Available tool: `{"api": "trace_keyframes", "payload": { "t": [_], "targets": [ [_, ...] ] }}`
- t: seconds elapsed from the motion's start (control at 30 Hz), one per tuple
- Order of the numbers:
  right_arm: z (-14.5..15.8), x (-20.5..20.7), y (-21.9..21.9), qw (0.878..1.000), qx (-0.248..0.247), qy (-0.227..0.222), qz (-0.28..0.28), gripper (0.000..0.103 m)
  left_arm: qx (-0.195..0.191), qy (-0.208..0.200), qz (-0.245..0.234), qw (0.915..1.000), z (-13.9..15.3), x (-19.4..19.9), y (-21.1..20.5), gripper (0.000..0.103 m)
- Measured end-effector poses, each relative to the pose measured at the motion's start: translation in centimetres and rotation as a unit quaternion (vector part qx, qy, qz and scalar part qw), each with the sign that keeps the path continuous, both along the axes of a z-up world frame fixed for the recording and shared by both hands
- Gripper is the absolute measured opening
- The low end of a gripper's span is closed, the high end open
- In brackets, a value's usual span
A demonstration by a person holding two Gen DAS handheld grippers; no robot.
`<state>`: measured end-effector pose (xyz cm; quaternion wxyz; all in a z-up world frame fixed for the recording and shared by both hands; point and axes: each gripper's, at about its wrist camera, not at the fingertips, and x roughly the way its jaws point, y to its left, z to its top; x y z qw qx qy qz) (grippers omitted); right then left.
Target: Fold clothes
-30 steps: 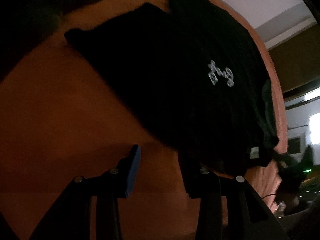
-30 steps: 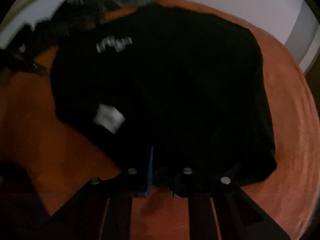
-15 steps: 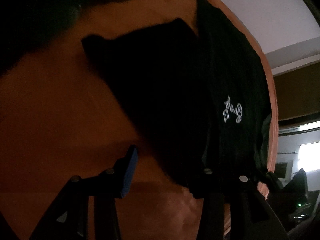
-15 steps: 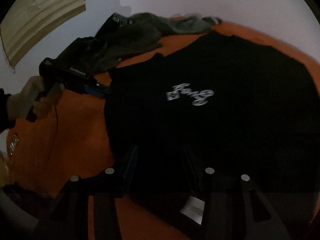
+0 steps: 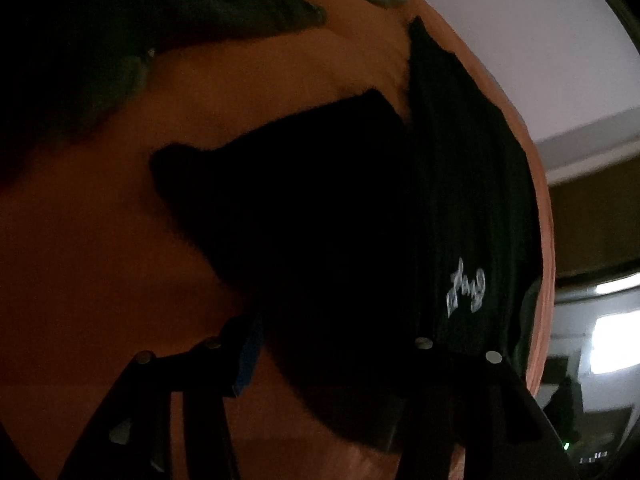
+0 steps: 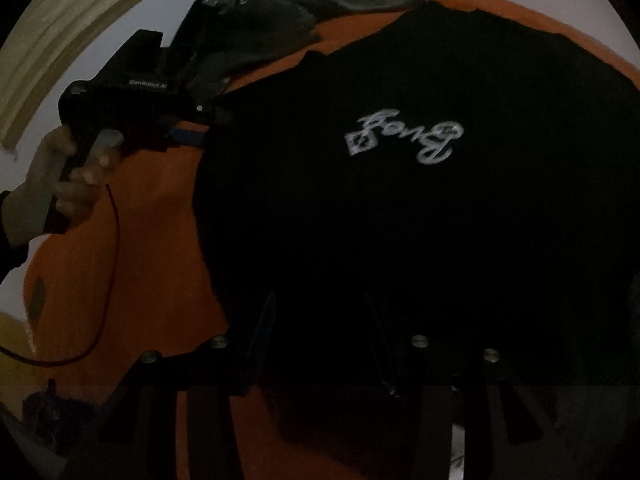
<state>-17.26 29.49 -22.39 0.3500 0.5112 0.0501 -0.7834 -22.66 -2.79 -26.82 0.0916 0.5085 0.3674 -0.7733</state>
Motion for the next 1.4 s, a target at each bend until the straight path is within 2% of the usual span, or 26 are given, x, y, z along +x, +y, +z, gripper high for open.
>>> {"api": "trace_keyframes", "payload": {
  "t": [0.1, 0.13, 0.17, 0.3, 0.4, 0.67, 0.77, 0.93, 1.0, 1.03, 1.07, 1.1, 1.13, 1.2, 1.27, 1.3, 1.33, 1.4],
  "targets": [
    [-0.9, -0.5, -0.5, 1.0, 0.016, -0.014, -0.014, 0.045, -0.05, -0.005, -0.014, 0.9986, 0.6, -0.4, 1.3, 0.016],
    [-1.0, -0.4, -0.6, 1.0, 0.02, -0.015, -0.017, 0.045, -0.077, -0.015, -0.018, 0.9967, 0.9, -0.4, 2.0, 0.012],
    [-1.0, -0.3, -0.8, 0.999, 0.022, -0.013, -0.019, 0.045, -0.098, -0.018, -0.018, 0.9949, 1.1, -0.3, 2.5, 0.011],
    [-0.9, 0.0, -1.2, 0.999, 0.028, -0.009, -0.019, 0.045, -0.136, -0.013, -0.001, 0.9906, 2.7, 0.3, 3.0, 0.007],
    [-0.8, 0.2, -1.1, 0.999, 0.025, -0.013, -0.023, 0.045, -0.184, -0.01, 0.0, 0.9829, 4.3, 0.3, 3.7, 0.007],
    [-1.1, 0.3, -1.0, 0.999, 0.027, -0.011, -0.03, 0.045, -0.253, 0.024, -0.044, 0.9661, 7.6, -0.2, 7.5, 0.006],
    [-0.9, 0.3, -0.7, 0.999, 0.023, -0.015, -0.036, 0.045, -0.284, 0.046, -0.08, 0.9543, 9.1, -0.6, 10.1, 0.006],
    [0.6, 0.2, 1.0, 0.998, 0.003, -0.005, -0.062, 0.045, -0.343, 0.074, -0.15, 0.9241, 10.7, -1.5, 15.9, 0.006],
    [1.6, -0.3, 2.7, 0.996, -0.008, 0.007, -0.084, 0.045, -0.362, 0.089, -0.192, 0.9079, 10.8, -1.6, 19.1, 0.008],
    [2.1, -0.7, 3.9, 0.995, -0.011, 0.011, -0.102, 0.045, -0.383, 0.102, -0.212, 0.8935, 10.6, -1.0, 20.8, 0.018],
    [2.4, -1.2, 5.0, 0.993, -0.013, 0.012, -0.12, 0.045, -0.402, 0.114, -0.232, 0.878, 10.4, -0.5, 22.5, 0.029],
    [2.5, -1.5, 6.0, 0.991, -0.015, 0.011, -0.134, 0.045, -0.422, 0.127, -0.253, 0.8615, 10.2, 0.1, 24.2, 0.057],
    [2.6, -2.0, 7.0, 0.989, -0.016, 0.009, -0.148, 0.045, -0.435, 0.138, -0.27, 0.8477, 10.0, 0.8, 25.7, 0.069],
    [2.6, -2.6, 9.1, 0.985, -0.017, 0.005, -0.169, 0.045, -0.428, 0.153, -0.295, 0.8406, 9.0, 3.4, 27.0, 0.069],
    [2.6, -3.7, 9.5, 0.984, -0.027, -0.001, -0.174, 0.045, -0.437, 0.146, -0.298, 0.8361, 8.4, 5.0, 27.2, 0.069],
    [2.6, -4.1, 9.5, 0.985, -0.032, -0.004, -0.172, 0.045, -0.442, 0.139, -0.289, 0.8377, 8.2, 5.2, 26.9, 0.069],
    [2.6, -4.3, 9.0, 0.986, -0.038, -0.007, -0.165, 0.045, -0.445, 0.128, -0.277, 0.8418, 8.0, 5.5, 26.4, 0.069],
    [2.5, -4.7, 7.7, 0.988, -0.057, -0.019, -0.141, 0.045, -0.432, 0.092, -0.243, 0.8634, 7.4, 5.8, 24.5, 0.069]
  ]
}}
